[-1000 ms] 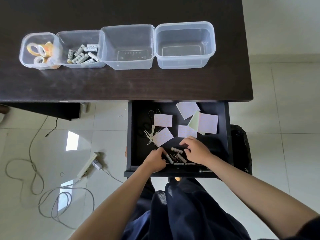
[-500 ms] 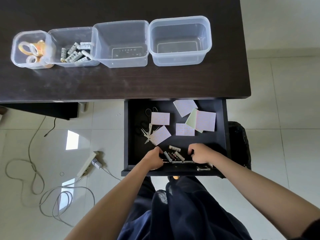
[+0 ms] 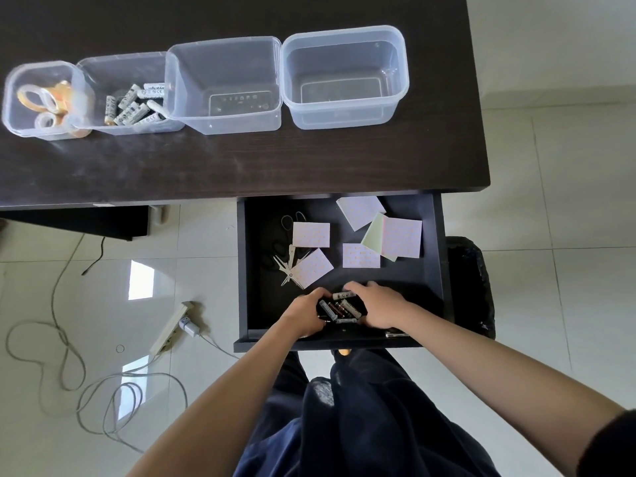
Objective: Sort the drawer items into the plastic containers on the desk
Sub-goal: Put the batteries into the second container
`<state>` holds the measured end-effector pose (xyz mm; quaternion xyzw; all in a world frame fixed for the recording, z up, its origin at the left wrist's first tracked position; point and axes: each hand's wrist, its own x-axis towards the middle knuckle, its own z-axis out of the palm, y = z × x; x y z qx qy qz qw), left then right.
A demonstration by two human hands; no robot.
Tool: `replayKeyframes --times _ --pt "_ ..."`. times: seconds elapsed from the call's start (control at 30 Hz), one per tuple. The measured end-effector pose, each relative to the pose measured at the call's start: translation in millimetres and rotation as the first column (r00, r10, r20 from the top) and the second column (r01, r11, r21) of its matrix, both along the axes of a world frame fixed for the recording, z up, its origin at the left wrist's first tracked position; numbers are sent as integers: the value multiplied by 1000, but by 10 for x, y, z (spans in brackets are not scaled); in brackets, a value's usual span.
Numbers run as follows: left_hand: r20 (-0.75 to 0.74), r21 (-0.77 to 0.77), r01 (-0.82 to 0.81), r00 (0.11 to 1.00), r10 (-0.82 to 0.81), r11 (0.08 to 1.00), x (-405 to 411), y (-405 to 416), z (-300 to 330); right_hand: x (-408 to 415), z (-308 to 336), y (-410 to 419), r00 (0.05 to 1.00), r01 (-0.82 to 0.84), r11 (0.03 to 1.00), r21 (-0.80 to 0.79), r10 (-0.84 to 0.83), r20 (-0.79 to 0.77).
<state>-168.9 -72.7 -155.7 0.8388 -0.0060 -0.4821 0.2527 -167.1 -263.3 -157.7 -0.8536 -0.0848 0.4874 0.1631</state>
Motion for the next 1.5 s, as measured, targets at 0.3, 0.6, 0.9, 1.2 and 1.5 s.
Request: replayKeyframes --times 0.3,0.6,0.9,1.2,1.5 --pt "6 48 64 998 -64 997 29 -29 -82 -4 -8 21 997 -83 997 8 83 5" --pt "-1 80 193 981 -194 978 20 18 -129 -23 -73 -44 984 106 986 129 -86 -153" --pt "-63 62 185 981 -181 981 62 29 -134 -50 -32 13 993 4 998 68 4 -117" --pt "-70 5 124 990 -123 992 24 30 -182 -72 -61 66 992 22 995 100 -9 -126" --pt "-70 -103 -9 998 1 995 -12 3 -187 -64 -43 51 984 122 976 180 -96 -148"
